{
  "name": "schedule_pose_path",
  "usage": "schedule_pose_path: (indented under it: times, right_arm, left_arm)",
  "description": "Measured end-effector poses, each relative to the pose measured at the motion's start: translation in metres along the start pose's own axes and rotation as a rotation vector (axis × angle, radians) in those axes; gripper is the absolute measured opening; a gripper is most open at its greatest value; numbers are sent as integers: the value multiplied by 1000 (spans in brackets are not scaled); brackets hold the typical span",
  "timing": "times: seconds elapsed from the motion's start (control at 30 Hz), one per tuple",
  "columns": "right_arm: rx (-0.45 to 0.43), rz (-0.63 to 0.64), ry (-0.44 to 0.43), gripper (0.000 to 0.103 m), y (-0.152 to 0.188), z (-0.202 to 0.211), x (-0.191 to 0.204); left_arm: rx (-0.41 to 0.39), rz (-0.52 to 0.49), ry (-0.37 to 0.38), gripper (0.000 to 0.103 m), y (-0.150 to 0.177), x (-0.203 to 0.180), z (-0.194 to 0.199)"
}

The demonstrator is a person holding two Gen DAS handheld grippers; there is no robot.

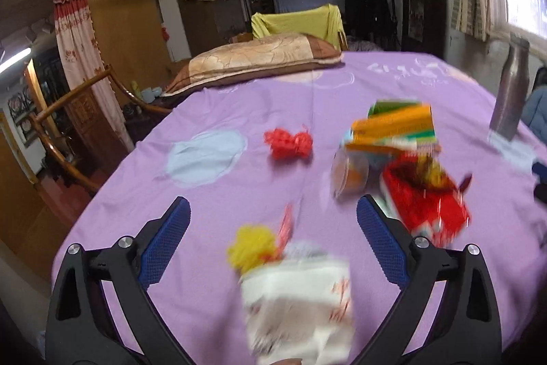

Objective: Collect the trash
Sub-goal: 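Grasp the white paper cup with the left gripper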

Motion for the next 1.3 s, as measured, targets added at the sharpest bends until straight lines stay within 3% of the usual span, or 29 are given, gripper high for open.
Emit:
schedule_pose_path:
  times: [0.17,0.33,0.63,0.7,0.8,0.97,1.03,1.17,1.3]
  right_arm:
    - [-17,29,4,97,2,4,5]
    - [-18,40,10,97,3,4,7]
    - [-19,36,9,97,3,6,6]
    - [-22,36,9,97,3,6,5]
    - [-22,36,9,97,3,6,6]
    - [-30,35,12,97,3,8,6]
    - [-31,34,11,97,3,9,6]
    - [-28,39,10,97,4,9,7]
    - [-30,44,11,97,4,11,7]
  left_arm:
    - [90,-41,-37,96,55,-8,2]
    - [106,-6,22,96,78,-17,-2]
    - [119,36,77,96,79,-14,-16]
    - [107,39,70,87,75,-10,-16]
    - [82,42,57,81,59,0,-8]
    - [20,72,56,81,24,13,5]
    - [38,94,74,81,20,16,5]
    - [120,109,161,96,35,13,1]
    - [196,24,122,96,54,-6,-12]
Point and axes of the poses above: each gripper's, at about its wrist camera, not at the fingertips, and z roughly against the way its jaws point, x to its left, y to its underside, the point moved 1 cm from there along -z, roughly the way its jaws point, and after that the axes turned 6 degrees about x, right-handed, at the moved point
